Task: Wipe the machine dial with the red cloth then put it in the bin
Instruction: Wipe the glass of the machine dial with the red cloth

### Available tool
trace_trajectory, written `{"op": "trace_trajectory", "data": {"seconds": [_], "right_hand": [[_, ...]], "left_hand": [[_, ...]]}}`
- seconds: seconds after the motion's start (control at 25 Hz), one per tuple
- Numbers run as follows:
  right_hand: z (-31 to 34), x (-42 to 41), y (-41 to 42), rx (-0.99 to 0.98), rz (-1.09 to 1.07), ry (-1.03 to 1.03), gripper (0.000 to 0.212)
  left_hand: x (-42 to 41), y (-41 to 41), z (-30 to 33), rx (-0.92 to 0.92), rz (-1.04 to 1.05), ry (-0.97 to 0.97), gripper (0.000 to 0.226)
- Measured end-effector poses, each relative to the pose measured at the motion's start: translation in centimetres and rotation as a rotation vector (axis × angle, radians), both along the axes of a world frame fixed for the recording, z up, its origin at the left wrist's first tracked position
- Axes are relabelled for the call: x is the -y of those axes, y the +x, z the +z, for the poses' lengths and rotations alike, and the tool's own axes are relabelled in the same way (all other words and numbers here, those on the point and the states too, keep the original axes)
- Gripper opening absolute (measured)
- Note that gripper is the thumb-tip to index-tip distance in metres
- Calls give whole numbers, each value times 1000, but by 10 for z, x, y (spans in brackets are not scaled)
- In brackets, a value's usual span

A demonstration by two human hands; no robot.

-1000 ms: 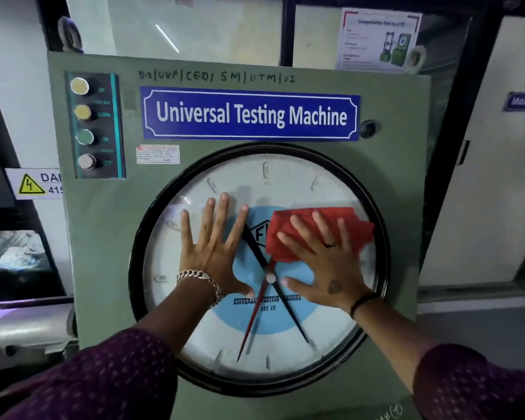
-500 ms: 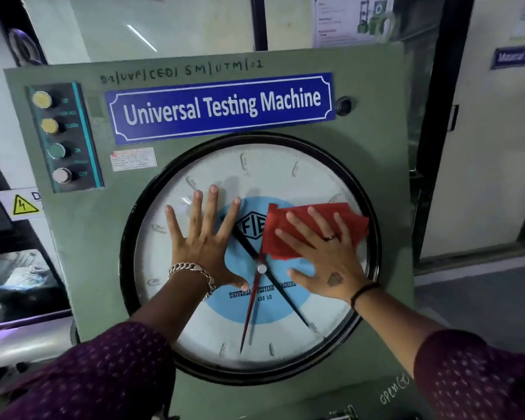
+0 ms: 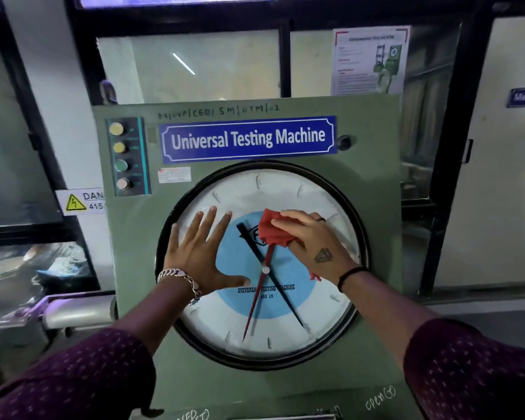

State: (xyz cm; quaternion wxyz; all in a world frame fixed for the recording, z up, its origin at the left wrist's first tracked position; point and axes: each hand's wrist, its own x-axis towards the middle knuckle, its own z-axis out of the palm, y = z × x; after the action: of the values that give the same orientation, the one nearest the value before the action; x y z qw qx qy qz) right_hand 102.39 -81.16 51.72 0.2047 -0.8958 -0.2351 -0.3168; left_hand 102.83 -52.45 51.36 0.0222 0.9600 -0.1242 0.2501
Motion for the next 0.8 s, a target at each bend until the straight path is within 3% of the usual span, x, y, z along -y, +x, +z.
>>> {"op": "trace_trajectory", "data": {"seconds": [0.32, 0.8], "right_hand": [[-10, -63, -89, -93, 302, 197, 55], [-68, -269, -186, -261, 669, 87, 55]], "left_hand": [[-46, -160, 14, -11, 168, -16, 142], [-181, -350, -30, -94, 509, -80, 133]]}}
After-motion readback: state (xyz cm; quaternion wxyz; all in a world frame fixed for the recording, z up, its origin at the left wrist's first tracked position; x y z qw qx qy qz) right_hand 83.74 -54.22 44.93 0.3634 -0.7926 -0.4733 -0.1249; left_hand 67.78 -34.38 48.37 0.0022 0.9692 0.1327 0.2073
